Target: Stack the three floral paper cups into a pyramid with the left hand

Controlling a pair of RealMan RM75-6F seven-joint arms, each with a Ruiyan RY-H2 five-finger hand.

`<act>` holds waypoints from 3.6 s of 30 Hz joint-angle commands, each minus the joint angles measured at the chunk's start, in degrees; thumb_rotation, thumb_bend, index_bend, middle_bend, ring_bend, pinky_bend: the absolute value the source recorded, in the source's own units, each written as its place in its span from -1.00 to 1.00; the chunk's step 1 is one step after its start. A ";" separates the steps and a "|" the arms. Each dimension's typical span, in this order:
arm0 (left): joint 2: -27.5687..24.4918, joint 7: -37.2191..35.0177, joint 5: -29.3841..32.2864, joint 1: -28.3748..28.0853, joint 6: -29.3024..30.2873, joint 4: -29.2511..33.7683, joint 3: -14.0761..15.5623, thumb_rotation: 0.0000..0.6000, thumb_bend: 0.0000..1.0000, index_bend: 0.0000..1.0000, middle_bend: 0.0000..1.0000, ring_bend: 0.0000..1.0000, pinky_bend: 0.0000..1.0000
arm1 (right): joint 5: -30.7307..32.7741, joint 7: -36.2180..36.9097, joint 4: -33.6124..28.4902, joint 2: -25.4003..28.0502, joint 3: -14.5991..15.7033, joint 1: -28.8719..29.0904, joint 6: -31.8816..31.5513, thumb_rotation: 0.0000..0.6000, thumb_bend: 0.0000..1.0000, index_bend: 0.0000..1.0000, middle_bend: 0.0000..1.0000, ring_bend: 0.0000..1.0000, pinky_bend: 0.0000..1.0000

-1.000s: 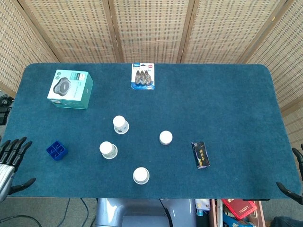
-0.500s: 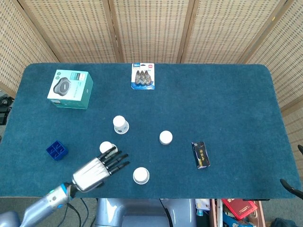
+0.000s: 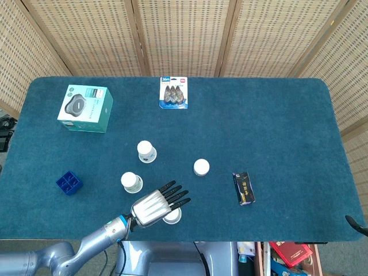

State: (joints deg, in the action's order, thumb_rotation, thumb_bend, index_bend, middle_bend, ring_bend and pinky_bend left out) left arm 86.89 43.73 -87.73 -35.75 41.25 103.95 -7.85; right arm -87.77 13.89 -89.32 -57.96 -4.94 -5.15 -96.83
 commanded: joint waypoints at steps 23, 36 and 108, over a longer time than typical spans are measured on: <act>0.16 3.78 16.05 -4.37 7.03 -1.91 -1.90 1.00 -0.75 -0.04 -0.11 -0.13 -0.34 | -0.16 0.85 0.04 0.27 0.14 0.03 0.37 1.00 -1.00 -1.00 -1.00 -1.00 -1.00; -1.08 -0.76 24.19 -5.93 9.20 -6.44 -2.34 1.00 -0.75 -0.04 -0.11 -0.13 -0.34 | -0.42 -0.47 -0.36 0.01 0.38 0.25 0.80 1.00 -1.00 -1.00 -1.00 -1.00 -1.00; 4.47 -21.99 37.98 -17.27 3.19 -30.71 -5.03 1.00 -0.75 -0.45 -0.48 -0.45 -0.46 | 3.14 -3.02 0.62 -1.12 -0.78 2.01 4.64 1.00 -1.00 -1.00 -1.00 -1.00 -1.00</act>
State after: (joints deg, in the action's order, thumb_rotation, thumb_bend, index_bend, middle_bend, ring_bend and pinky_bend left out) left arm 91.17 21.75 -49.63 -52.92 44.32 73.45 -12.99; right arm -84.66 10.83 -88.73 -59.11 -5.71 -3.15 -92.21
